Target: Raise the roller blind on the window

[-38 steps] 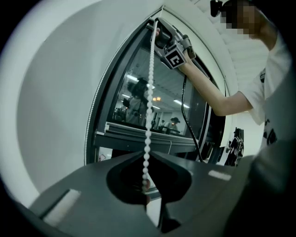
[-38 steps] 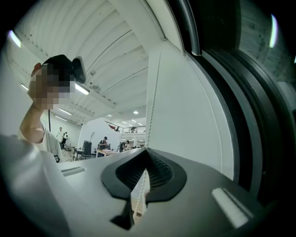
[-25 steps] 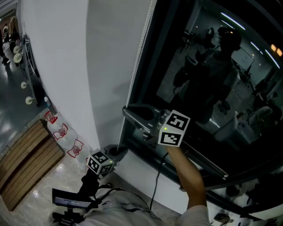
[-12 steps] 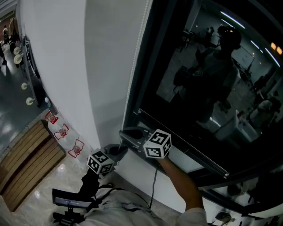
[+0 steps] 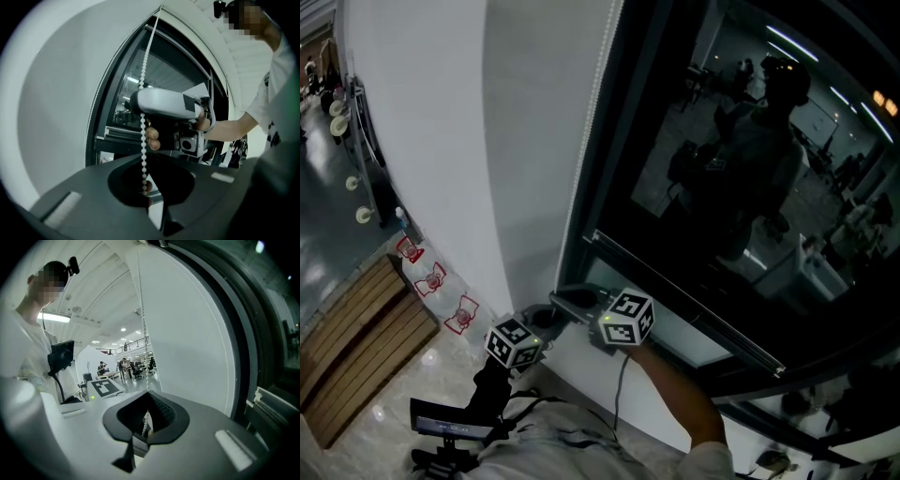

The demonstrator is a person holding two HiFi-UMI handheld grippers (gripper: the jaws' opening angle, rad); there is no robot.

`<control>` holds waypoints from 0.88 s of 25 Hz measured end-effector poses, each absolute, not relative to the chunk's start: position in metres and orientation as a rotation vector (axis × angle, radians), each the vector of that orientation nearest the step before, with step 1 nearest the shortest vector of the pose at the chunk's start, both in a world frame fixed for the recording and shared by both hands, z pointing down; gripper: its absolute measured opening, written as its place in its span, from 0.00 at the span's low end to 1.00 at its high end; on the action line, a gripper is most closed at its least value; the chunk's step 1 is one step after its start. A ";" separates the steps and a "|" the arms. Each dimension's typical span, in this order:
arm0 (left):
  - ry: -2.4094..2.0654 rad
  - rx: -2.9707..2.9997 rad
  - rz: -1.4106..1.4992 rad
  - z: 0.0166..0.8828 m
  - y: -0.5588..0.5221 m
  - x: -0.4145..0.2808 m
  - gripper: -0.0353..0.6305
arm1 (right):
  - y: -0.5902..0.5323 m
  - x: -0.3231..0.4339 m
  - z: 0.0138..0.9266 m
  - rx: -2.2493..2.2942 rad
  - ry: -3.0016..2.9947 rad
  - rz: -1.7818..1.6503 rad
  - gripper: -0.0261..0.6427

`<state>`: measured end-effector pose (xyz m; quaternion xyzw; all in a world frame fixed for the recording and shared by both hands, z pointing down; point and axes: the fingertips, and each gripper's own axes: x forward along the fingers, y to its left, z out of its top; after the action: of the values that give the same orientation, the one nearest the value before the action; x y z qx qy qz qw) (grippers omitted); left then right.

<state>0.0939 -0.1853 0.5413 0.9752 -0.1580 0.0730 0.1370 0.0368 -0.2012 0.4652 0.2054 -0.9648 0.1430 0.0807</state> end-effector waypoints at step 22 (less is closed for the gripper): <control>-0.467 2.825 0.200 0.538 -0.186 0.095 0.05 | -0.233 0.047 0.249 0.538 -3.231 0.094 0.23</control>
<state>0.0950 -0.1860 0.5384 0.9752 -0.1610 0.0690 0.1352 0.0472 -0.2330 0.2488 0.1638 -0.9838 0.0287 -0.0676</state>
